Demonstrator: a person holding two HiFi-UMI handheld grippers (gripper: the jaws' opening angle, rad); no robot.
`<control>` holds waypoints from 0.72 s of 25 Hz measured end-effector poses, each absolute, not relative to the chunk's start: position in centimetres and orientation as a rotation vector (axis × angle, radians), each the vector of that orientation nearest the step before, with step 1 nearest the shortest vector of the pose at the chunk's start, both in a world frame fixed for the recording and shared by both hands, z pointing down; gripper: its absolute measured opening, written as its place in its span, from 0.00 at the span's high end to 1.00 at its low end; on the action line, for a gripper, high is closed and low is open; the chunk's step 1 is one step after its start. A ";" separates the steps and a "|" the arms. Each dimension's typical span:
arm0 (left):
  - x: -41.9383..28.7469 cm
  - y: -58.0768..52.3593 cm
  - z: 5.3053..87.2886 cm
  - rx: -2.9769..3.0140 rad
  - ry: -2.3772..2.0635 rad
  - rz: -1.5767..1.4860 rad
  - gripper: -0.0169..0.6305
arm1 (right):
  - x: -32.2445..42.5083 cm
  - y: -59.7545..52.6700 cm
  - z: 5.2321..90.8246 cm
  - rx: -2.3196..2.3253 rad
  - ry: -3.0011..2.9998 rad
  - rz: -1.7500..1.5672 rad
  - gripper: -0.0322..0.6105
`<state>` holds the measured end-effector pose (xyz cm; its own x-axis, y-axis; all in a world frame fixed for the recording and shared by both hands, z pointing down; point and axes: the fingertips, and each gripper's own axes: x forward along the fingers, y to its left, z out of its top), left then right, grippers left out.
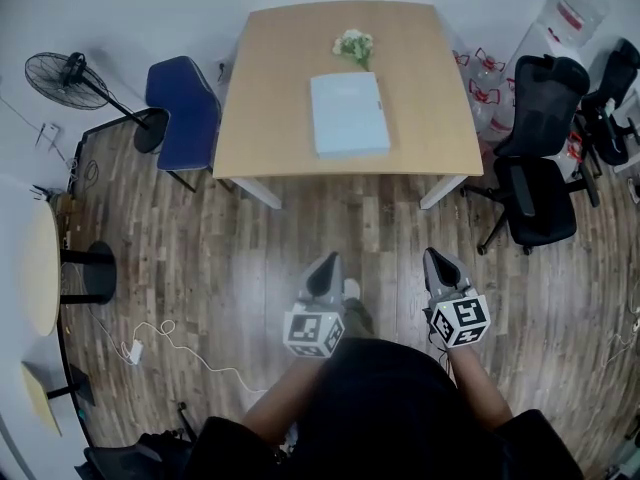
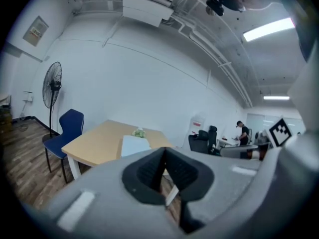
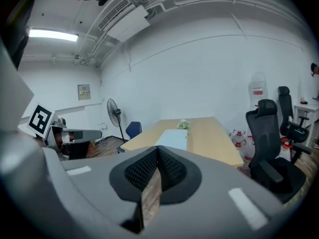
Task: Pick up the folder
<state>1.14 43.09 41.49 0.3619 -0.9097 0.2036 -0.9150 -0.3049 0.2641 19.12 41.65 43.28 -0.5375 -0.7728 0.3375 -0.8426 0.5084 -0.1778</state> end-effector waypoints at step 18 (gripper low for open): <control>-10.7 30.6 41.8 2.262 -1.625 -0.064 0.97 | 5.3 29.2 44.5 1.178 -2.580 0.477 0.95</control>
<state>-10.72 30.63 41.81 0.3398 -0.9256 0.1669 -0.9096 -0.2783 0.3087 5.31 29.22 44.54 -0.6354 -0.6783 0.3691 -0.7655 0.6163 -0.1850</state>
